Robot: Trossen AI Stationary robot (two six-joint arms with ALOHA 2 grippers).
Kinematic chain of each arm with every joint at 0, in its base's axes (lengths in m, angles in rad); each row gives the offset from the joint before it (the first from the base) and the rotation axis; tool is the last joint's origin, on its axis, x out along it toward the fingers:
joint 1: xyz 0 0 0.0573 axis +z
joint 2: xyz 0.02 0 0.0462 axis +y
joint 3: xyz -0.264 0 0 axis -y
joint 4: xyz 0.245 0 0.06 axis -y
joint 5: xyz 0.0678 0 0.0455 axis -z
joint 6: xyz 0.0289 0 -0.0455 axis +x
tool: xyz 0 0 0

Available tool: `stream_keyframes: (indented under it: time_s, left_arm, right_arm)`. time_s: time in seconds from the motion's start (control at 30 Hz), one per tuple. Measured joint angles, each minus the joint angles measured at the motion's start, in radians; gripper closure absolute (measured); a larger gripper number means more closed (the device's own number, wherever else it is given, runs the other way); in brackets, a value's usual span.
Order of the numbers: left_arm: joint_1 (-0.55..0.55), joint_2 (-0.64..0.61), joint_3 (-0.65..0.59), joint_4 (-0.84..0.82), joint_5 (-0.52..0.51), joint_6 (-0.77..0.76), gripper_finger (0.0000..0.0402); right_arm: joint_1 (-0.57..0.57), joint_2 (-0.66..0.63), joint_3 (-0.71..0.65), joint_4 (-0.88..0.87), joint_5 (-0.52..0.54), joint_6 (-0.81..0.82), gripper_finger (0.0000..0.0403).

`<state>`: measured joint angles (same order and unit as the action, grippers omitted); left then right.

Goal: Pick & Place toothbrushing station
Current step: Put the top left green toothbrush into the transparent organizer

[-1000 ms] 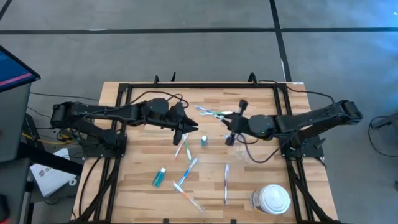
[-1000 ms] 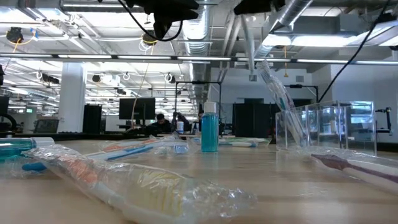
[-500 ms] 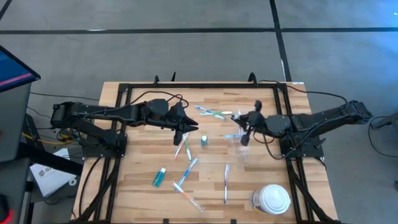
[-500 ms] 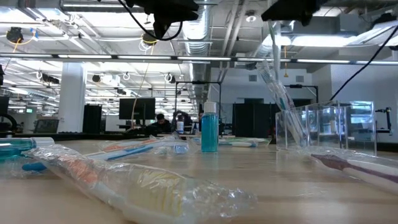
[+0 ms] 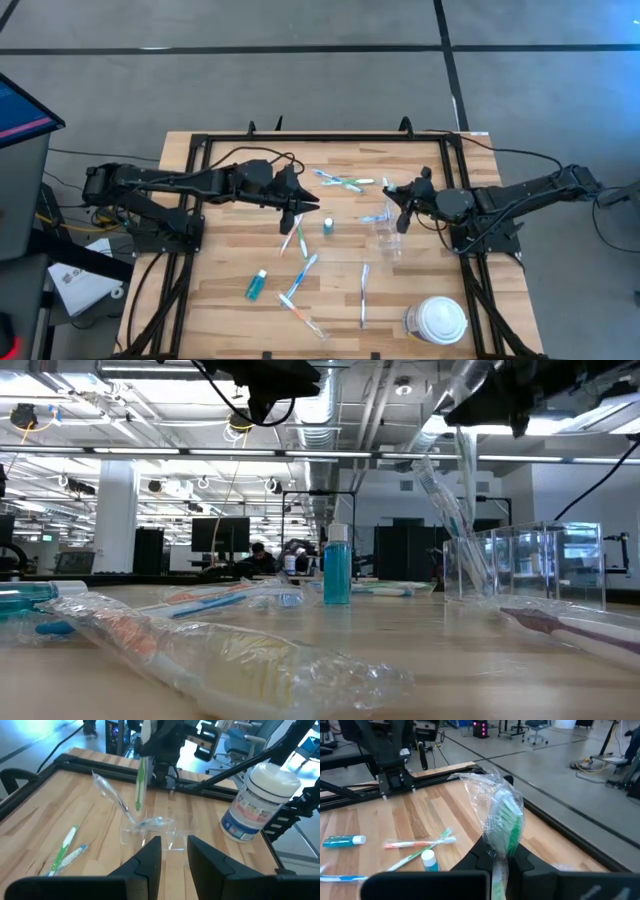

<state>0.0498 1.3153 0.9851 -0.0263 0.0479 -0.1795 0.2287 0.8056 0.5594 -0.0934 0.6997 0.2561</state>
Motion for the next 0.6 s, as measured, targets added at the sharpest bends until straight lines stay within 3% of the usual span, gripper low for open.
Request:
stream_keyframes:
  time_s: [0.6]
  left_arm:
    - [0.001, -0.001, -0.155, 0.053, -0.058, -0.011, 0.0312]
  right_arm:
    - [0.005, 0.029, -0.027, -0.098, 0.100, 0.158, 0.0398]
